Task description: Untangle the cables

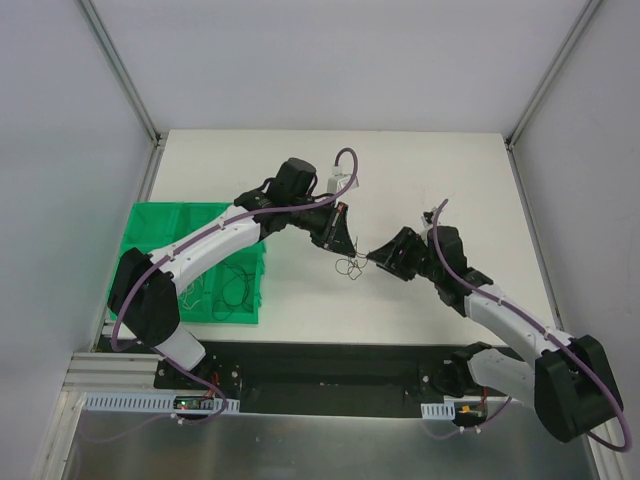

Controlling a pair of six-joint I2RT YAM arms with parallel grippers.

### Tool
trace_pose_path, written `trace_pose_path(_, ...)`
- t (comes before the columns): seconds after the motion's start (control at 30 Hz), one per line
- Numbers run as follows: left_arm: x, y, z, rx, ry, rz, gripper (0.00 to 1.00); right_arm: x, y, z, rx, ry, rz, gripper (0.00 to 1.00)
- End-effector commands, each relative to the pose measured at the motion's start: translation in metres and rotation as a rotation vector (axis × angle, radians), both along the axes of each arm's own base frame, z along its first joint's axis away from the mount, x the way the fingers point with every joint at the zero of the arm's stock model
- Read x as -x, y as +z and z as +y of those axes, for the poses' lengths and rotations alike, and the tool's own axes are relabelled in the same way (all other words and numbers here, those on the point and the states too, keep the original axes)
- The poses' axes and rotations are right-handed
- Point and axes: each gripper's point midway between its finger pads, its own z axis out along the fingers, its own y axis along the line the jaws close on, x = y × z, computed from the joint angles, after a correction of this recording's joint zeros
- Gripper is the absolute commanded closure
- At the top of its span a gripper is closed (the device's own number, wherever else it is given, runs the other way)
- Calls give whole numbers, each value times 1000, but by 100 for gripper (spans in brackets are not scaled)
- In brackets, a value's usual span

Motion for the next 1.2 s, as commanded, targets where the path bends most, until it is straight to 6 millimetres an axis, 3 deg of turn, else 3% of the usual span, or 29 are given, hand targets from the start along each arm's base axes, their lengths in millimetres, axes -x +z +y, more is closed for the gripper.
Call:
trace_pose_path(0.0, 9, 18, -3, 50, -42, -46, 100, -10, 27, 5, -85, -30, -94, 49)
trace_pose_path(0.2, 10, 18, -4, 51, -48, -37, 100, -9, 36, 9, -86, -1, -128, 49)
trace_pose_path(0.37, 11, 19, -3, 56, -54, -40, 100, -4, 30, 30, -89, 79, -96, 51)
trace_pose_path(0.47, 10, 20, -3, 58, -54, -49, 100, -5, 22, 34, -93, 80, -75, 61)
trace_pose_path(0.53, 10, 21, -3, 60, -55, -57, 100, -8, 17, 30, -77, 52, -71, 78)
trace_pose_path(0.6, 9, 23, -1, 56, -41, -82, 100, -12, 11, 19, -44, -8, -72, 92)
trace_pose_path(0.67, 4, 25, 3, 45, -9, -130, 100, -14, 0, -1, 29, -88, -52, 100)
trace_pose_path(0.93, -30, 40, 34, -36, 256, -367, 100, -3, -21, -85, 328, -388, -11, 100)
trace_pose_path(1.17, -51, 54, 64, -51, 459, -506, 100, 9, -33, -126, 414, -556, 45, 100)
